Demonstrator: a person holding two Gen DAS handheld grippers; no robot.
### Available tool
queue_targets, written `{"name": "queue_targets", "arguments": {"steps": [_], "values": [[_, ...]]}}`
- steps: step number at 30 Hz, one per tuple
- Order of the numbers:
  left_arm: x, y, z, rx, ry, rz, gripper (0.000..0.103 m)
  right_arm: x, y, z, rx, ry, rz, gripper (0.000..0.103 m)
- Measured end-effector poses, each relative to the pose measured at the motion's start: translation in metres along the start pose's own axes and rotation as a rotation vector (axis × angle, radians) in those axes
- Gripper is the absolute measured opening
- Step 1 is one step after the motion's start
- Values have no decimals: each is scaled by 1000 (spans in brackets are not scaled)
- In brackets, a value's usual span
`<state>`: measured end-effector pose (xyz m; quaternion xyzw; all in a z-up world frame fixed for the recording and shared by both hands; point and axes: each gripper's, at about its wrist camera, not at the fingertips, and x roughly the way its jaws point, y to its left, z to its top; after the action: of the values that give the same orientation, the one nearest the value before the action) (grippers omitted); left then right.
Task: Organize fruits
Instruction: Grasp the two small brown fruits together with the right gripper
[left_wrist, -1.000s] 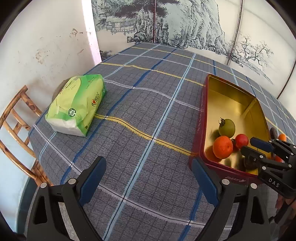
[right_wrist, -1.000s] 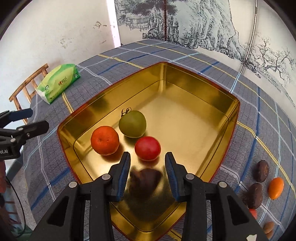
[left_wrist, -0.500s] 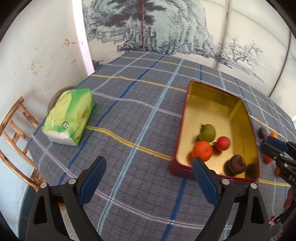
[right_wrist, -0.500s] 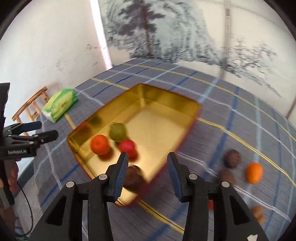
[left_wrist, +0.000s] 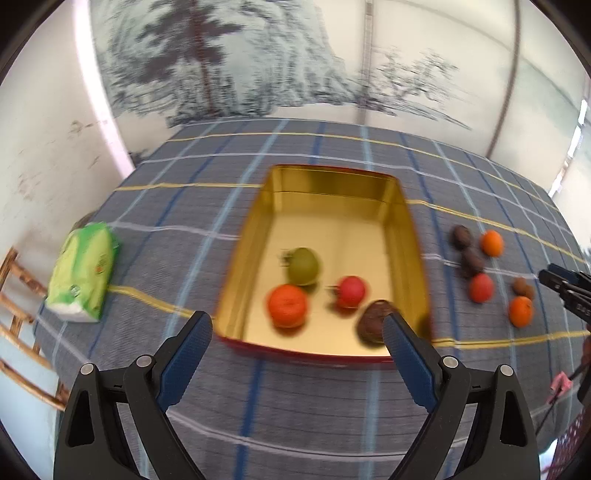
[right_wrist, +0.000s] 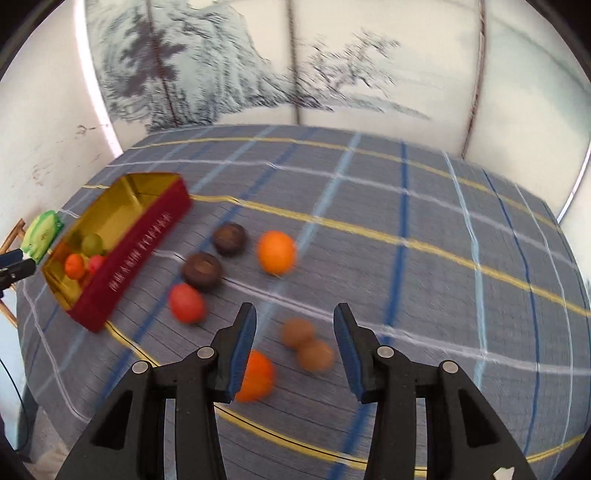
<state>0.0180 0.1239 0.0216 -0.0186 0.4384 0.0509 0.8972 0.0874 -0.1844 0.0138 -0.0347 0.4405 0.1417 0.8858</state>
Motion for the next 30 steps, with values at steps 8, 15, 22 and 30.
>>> {"name": "queue_targets", "arguments": {"steps": [8,15,22,30], "values": [[5,-60,1,107,38,-101,93,20,-15,-19,-14,47,36,41],[14,-100,-1,172,74,-149,93,39,-9,-19,-60,49,61,39],[28,-133,-5,199,109,-206,93,41,-9,-21,-62,28,91,30],[40,-173,-12,241,119,-259,93,45,-8,-26,-95,22,52,24]]}}
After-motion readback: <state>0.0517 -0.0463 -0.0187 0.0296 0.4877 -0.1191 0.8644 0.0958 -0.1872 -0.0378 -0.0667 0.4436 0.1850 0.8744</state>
